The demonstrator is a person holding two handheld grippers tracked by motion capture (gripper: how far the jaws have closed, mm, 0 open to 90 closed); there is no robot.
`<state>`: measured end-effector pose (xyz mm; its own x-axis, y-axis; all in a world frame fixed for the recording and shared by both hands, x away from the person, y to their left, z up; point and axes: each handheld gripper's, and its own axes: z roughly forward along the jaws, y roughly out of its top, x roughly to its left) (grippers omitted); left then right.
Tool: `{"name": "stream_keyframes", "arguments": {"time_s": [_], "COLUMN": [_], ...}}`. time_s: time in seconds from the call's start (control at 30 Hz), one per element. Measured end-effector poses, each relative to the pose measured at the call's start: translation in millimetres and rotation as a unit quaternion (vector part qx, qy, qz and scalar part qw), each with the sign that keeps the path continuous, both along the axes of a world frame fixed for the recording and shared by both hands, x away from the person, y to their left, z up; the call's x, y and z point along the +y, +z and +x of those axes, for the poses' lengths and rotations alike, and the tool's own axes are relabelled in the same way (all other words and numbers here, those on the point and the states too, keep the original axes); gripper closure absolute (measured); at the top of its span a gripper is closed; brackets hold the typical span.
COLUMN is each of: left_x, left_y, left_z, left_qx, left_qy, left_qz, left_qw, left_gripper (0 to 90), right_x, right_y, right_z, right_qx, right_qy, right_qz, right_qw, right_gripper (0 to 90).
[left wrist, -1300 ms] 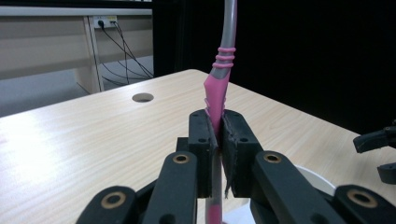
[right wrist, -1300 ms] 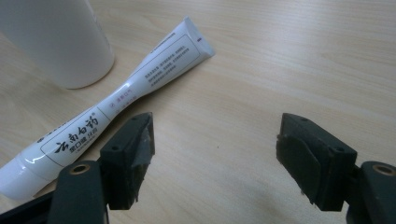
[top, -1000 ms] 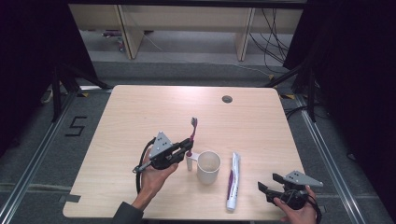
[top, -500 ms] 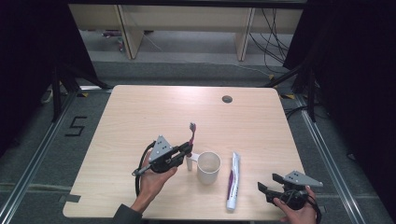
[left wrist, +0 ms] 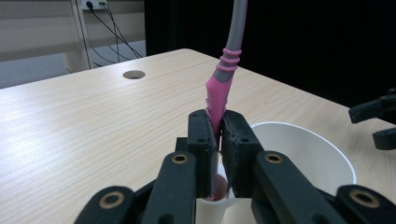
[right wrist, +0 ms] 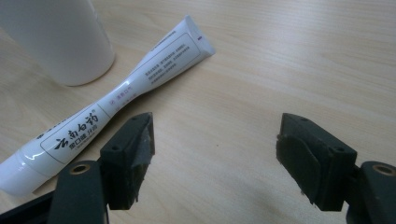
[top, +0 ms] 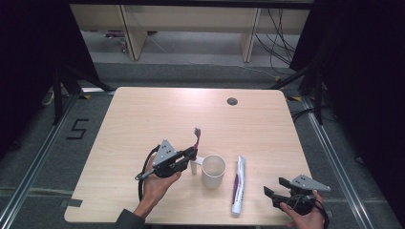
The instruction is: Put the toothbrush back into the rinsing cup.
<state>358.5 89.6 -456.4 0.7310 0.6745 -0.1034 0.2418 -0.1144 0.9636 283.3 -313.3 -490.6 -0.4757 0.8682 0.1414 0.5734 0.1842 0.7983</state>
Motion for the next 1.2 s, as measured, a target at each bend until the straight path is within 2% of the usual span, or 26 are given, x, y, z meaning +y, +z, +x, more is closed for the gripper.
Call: {"name": "stream_keyframes", "arguments": {"time_s": [0.33,0.4,0.5,0.57,0.6,0.63,0.77,0.87,1.03,1.2], "left_x": [0.0,0.0,0.8,0.9,0.6,0.8,1.1,1.0,1.4,2.6], "left_y": [-6.5,-8.1,-9.0,-10.0,-11.1,-10.9,-11.2,-11.9,-10.9,-9.3], "left_z": [-1.4,-1.0,-1.9,-2.2,-1.5,-2.2,-3.1,-2.8,-4.0,-5.5], "left_qx": [0.007,0.006,0.01,0.013,0.011,0.014,0.016,0.016,0.017,0.015], "left_qy": [0.0,-0.002,0.002,0.0,-0.004,-0.001,-0.001,-0.003,-0.003,0.001], "left_qz": [0.007,0.003,0.008,0.012,0.009,0.015,0.016,0.01,0.018,0.018], "left_qw": [0.9999,1.0,0.9999,0.9999,0.9999,0.9998,0.9997,0.9998,0.9997,0.9997], "left_gripper": [81.5,81.5,81.5,81.4,81.3,81.1,80.8,79.7,79.3,75.0], "right_x": [0.1,-0.3,-0.1,-0.2,-0.1,-0.2,-0.2,-0.1,0.0,-0.3], "right_y": [0.1,-0.6,-0.2,-0.9,-0.2,0.0,0.8,1.0,1.0,0.8], "right_z": [-0.3,0.6,0.2,0.7,0.2,0.3,-0.6,-0.7,-0.9,-0.6], "right_qx": [0.002,-0.004,-0.002,-0.004,-0.002,0.001,0.006,0.009,0.005,0.002], "right_qy": [-0.001,-0.002,0.0,-0.004,0.001,0.0,-0.001,0.0,-0.002,-0.001], "right_qz": [0.001,-0.008,-0.004,-0.01,-0.001,-0.004,-0.001,0.003,0.005,0.004], "right_qw": [1.0,1.0,1.0,0.9999,1.0,1.0,1.0,1.0,1.0,1.0], "right_gripper": [28.6,28.6,28.6,28.6,28.6,28.6,28.6,28.6,28.6,28.6]}}
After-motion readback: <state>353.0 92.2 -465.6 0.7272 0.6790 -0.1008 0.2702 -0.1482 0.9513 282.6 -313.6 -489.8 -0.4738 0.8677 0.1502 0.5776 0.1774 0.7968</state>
